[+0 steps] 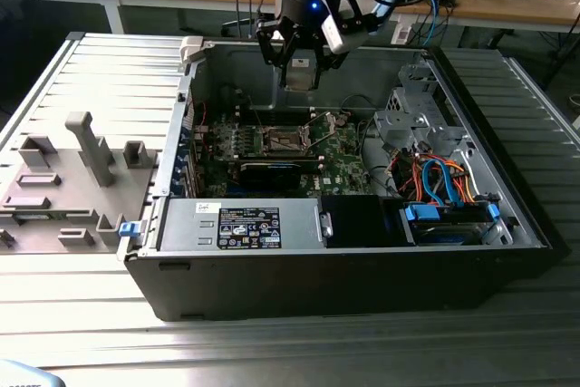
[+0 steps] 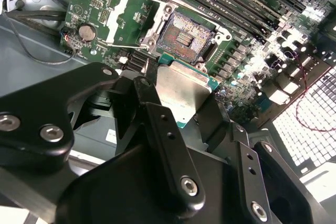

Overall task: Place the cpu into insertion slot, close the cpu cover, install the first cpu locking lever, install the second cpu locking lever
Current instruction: 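Place the cpu into insertion slot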

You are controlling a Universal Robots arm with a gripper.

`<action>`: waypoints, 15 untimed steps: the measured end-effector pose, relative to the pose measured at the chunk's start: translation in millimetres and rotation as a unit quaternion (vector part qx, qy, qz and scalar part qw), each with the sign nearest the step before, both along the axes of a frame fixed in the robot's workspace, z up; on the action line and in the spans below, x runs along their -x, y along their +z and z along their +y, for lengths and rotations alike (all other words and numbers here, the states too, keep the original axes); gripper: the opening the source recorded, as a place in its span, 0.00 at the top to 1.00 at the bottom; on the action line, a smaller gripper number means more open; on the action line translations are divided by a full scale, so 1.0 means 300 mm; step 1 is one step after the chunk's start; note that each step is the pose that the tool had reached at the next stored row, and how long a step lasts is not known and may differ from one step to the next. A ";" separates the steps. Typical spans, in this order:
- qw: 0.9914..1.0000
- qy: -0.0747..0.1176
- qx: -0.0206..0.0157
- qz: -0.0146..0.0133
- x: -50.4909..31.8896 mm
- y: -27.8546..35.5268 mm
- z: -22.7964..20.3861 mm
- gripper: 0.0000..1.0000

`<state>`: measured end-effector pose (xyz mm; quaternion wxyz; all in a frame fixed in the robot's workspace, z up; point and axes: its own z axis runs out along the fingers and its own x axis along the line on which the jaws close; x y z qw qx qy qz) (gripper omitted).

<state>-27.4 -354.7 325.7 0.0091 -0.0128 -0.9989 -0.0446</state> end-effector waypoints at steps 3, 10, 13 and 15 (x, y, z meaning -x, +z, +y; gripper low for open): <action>1.000 0.000 0.000 0.000 0.000 -0.002 0.000 0.45; 1.000 0.000 0.000 0.000 0.000 -0.006 0.000 0.45; 1.000 0.000 0.000 0.000 0.000 -0.007 0.000 0.45; 1.000 0.000 0.000 0.000 0.000 -0.009 0.000 0.45</action>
